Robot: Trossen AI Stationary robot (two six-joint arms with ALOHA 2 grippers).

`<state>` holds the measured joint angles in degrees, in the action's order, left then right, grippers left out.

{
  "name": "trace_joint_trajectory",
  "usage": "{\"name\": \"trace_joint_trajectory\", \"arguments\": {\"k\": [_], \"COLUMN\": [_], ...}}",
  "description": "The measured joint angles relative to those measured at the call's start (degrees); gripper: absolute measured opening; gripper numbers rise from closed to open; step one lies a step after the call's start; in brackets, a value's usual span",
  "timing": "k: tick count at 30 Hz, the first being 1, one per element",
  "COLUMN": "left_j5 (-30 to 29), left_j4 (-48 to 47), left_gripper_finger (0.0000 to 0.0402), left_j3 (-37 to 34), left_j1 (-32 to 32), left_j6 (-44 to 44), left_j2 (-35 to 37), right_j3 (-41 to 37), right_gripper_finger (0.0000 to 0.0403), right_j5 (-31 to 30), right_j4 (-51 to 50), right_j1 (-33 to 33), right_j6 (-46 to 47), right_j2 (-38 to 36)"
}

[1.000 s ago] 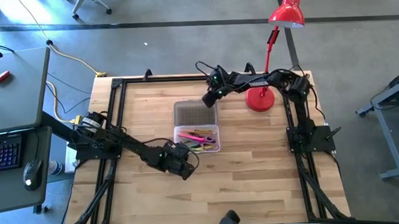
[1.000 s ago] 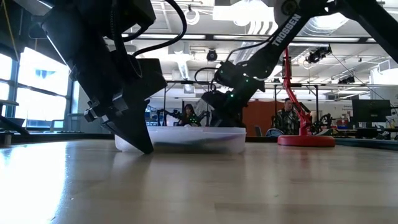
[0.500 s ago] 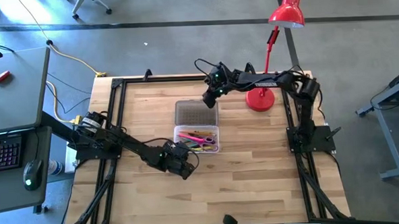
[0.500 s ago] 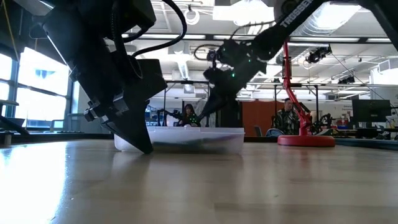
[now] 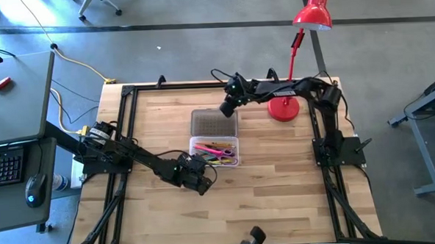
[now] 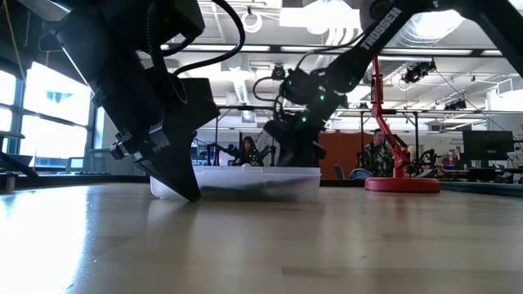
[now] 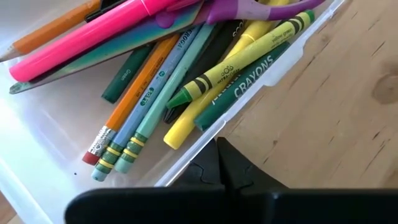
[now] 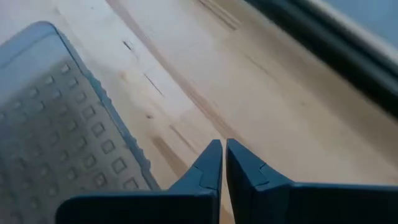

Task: Pick & place school supplies into a supply box
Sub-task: Close the supply box

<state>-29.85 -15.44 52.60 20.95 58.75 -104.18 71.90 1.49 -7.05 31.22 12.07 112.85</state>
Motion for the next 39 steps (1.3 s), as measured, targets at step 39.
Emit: {"name": "trace_joint_trajectory", "arguments": {"k": [39], "left_j5": [-0.4], "left_j4": [-0.1], "left_gripper_finger": [0.0016], "left_j3": [0.0], "left_j1": [0.0], "left_j6": [0.5], "left_j2": [0.0], "right_j3": [0.2], "right_gripper_finger": [0.0000], "right_j5": [16.8], "right_j4": [-5.0], "right_j1": [-5.5], "right_j6": [-5.1], "right_j2": [-4.6]}}
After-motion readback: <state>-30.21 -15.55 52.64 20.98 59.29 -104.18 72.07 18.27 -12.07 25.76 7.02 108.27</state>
